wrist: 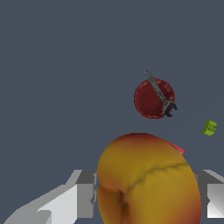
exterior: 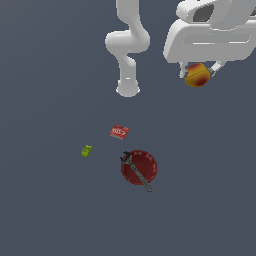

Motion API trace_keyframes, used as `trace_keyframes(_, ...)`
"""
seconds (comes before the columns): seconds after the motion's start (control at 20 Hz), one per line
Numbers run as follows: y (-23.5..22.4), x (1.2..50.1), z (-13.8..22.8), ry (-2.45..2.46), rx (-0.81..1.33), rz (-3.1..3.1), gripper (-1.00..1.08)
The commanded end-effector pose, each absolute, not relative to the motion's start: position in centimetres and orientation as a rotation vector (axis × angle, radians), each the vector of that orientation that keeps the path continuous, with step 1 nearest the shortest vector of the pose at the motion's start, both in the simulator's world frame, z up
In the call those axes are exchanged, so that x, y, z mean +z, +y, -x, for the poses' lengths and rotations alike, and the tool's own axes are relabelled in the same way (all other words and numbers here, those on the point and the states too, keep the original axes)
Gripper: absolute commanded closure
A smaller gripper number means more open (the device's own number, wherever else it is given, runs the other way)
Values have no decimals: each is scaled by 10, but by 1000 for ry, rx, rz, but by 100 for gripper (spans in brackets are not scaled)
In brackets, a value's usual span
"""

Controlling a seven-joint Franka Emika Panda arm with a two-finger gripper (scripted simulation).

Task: Pick up a designated object from a clutter of objects.

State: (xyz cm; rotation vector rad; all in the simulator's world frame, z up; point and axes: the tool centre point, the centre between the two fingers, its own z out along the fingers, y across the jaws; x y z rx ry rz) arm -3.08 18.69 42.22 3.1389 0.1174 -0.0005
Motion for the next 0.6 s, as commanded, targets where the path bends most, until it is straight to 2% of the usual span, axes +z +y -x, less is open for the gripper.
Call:
trace_keyframes(0.0, 194, 431, 30, 116, 0, -3139, 108)
trace_keyframes(0.55, 202, 439, 28, 116, 0, -3139, 108)
